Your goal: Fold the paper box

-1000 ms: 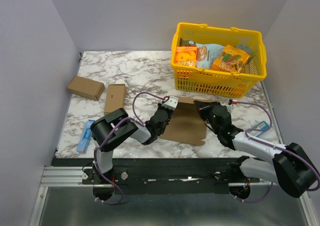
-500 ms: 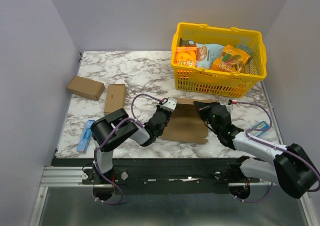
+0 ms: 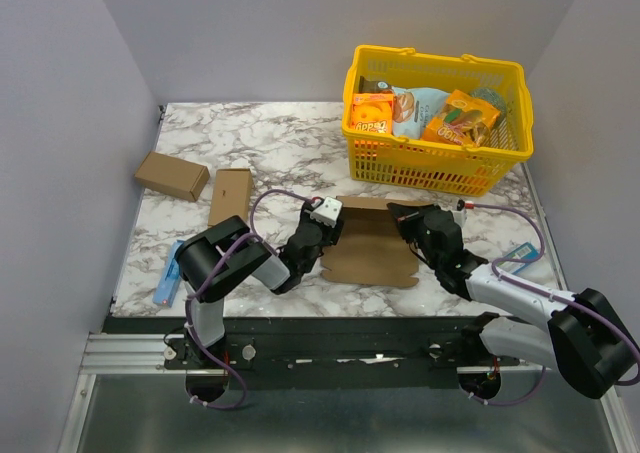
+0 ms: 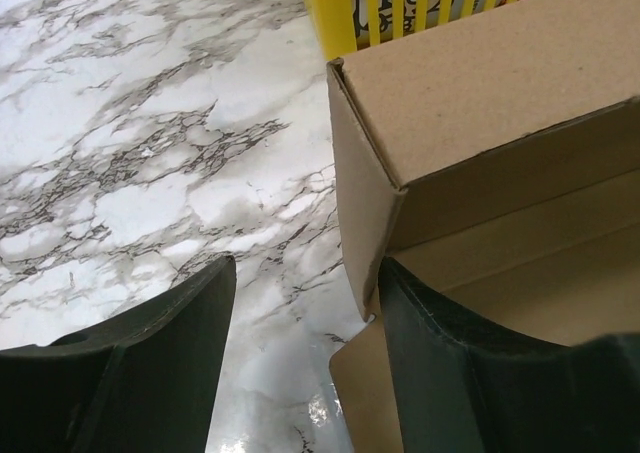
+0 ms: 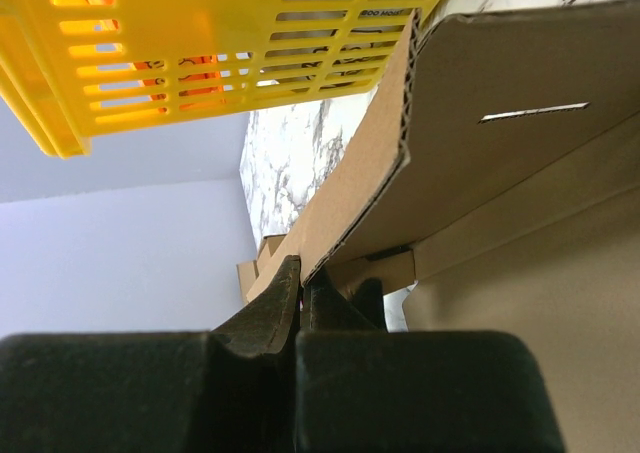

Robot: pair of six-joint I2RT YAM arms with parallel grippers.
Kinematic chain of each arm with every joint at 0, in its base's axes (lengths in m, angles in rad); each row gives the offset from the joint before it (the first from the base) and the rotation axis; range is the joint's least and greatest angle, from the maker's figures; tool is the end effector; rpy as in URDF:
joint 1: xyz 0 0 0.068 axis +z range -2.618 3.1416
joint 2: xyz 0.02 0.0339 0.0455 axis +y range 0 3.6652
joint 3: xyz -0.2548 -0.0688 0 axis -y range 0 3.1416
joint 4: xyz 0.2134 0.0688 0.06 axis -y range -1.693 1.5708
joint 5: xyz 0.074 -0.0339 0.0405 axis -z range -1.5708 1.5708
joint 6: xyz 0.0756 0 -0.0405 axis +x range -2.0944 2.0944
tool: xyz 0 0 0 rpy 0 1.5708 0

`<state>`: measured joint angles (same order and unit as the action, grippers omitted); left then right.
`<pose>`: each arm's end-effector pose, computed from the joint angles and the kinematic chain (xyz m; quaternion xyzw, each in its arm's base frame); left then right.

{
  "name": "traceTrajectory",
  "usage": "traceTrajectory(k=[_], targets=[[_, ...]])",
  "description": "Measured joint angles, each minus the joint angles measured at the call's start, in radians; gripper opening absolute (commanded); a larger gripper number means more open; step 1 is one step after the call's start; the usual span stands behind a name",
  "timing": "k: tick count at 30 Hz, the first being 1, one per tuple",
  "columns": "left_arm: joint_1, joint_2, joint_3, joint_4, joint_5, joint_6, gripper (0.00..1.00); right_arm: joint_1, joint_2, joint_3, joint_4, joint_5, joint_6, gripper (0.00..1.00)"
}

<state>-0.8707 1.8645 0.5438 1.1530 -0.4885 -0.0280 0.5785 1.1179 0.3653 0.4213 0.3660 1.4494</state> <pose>0.2484 -0.2398 0.1420 0.1607 0.7402 -0.1056 0.6443 0.2174 0.1097 0.1935 0.4335 0.6812 0.4066 0.4276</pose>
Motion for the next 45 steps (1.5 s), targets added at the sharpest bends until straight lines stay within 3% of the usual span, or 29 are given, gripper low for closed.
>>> traceTrajectory(k=[10, 16, 20, 31, 37, 41, 42, 45], targets=[[0.017, 0.018, 0.012, -0.003, 0.029, -0.053, 0.67, -0.001, 0.000, 0.000, 0.000, 0.000, 0.000, 0.05], [0.025, 0.053, 0.043, -0.003, 0.047, -0.076, 0.48, -0.002, -0.001, 0.000, 0.000, 0.000, 0.000, 0.06], [0.024, 0.061, 0.051, -0.002, 0.068, -0.092, 0.27, -0.002, -0.004, 0.000, -0.003, -0.001, 0.000, 0.06], [0.009, 0.066, 0.084, -0.049, 0.011, -0.105, 0.01, 0.001, -0.008, 0.000, -0.009, -0.005, 0.002, 0.06], [0.000, 0.066, 0.110, -0.095, -0.035, -0.135, 0.00, 0.004, -0.018, 0.000, -0.023, -0.005, 0.002, 0.07], [-0.001, 0.046, 0.119, -0.145, -0.037, -0.148, 0.00, 0.005, -0.031, 0.003, -0.037, -0.005, -0.024, 0.26], [-0.001, 0.029, 0.120, -0.178, -0.037, -0.154, 0.00, 0.005, -0.037, 0.004, -0.050, -0.005, -0.041, 0.43], [0.012, -0.034, 0.119, -0.303, -0.051, -0.173, 0.00, 0.002, -0.082, 0.006, -0.113, -0.001, -0.120, 0.65]])
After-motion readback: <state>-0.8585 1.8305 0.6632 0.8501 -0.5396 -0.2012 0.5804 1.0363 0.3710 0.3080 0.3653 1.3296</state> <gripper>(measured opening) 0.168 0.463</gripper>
